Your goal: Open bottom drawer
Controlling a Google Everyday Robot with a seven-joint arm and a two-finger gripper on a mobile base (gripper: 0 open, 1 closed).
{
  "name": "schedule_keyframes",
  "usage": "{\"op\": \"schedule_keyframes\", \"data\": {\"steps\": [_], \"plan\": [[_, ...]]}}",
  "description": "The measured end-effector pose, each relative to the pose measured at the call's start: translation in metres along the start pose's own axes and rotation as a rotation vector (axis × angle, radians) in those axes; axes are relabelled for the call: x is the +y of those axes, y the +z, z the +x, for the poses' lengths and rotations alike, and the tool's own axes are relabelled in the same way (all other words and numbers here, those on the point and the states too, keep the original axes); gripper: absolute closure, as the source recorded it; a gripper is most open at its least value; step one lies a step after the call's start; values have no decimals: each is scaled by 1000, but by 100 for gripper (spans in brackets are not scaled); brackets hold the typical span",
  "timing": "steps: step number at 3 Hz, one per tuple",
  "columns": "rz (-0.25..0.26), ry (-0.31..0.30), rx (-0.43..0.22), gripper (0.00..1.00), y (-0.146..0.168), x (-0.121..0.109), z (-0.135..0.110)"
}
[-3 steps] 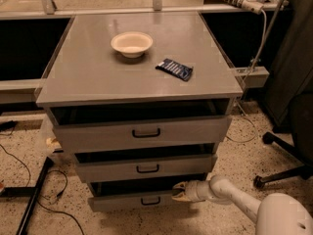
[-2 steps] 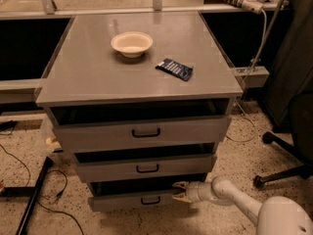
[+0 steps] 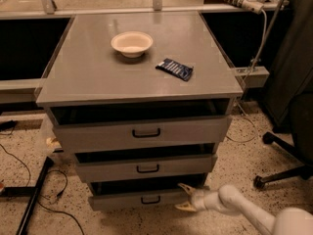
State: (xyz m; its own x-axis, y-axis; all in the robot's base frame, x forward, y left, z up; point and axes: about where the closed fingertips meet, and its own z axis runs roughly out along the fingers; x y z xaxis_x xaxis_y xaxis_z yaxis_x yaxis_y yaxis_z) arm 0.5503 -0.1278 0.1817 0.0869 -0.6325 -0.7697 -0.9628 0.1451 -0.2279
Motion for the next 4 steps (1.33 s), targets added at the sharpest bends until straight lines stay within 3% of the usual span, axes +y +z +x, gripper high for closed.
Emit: {"op": "schedule_keyframes", "data": {"steps": [1, 2, 4], "plan": [[-15, -7, -20, 76, -13, 24, 0], [-15, -7, -20, 98, -17, 22, -5], [-15, -7, -20, 100, -23, 20, -11]]}}
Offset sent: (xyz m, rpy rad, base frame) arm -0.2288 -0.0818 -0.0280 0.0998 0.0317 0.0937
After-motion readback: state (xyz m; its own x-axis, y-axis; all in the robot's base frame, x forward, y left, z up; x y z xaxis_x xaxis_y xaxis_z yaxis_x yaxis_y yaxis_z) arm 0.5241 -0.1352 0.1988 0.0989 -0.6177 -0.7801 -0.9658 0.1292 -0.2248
